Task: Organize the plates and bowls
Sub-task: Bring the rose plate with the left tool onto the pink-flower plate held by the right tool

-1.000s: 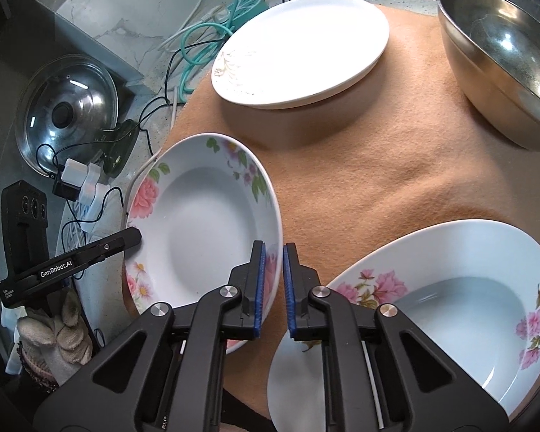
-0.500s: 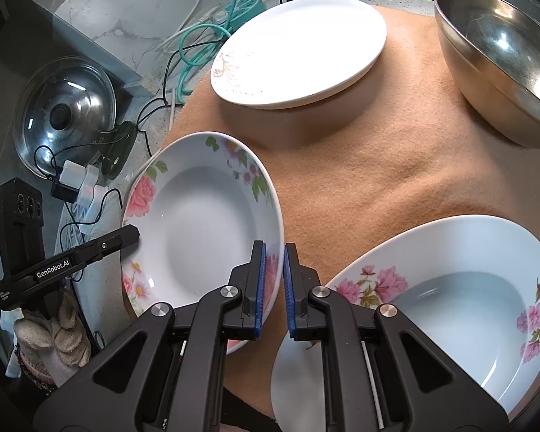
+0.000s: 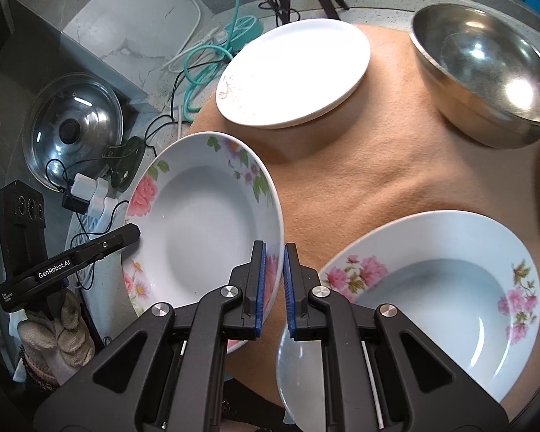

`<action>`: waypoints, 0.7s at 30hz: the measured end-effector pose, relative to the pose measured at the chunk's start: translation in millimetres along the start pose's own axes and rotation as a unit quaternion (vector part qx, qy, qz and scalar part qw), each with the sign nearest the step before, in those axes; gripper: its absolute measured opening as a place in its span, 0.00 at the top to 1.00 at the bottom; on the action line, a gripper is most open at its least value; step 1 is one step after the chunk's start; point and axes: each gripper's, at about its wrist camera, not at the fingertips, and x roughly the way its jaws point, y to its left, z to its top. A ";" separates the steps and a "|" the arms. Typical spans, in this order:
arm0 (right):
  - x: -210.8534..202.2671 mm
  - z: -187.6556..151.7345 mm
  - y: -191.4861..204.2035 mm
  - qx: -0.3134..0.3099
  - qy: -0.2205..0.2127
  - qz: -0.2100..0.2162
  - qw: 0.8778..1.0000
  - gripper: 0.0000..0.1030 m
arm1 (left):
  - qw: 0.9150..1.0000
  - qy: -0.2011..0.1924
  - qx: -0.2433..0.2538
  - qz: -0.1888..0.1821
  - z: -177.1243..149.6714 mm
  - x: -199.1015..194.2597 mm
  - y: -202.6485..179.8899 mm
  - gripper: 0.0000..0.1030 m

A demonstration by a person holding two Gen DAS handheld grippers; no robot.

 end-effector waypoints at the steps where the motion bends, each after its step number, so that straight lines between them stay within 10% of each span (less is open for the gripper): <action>1: -3.9 -1.4 -1.7 0.002 -0.003 -0.001 1.000 0.91 | 1.000 0.000 0.003 -0.002 0.3 0.4 -2.7 0.88; 21: -78.5 -48.4 -70.8 0.088 -0.055 -0.038 0.994 0.91 | 0.994 0.041 0.091 -0.051 -12.5 30.9 -87.7 0.88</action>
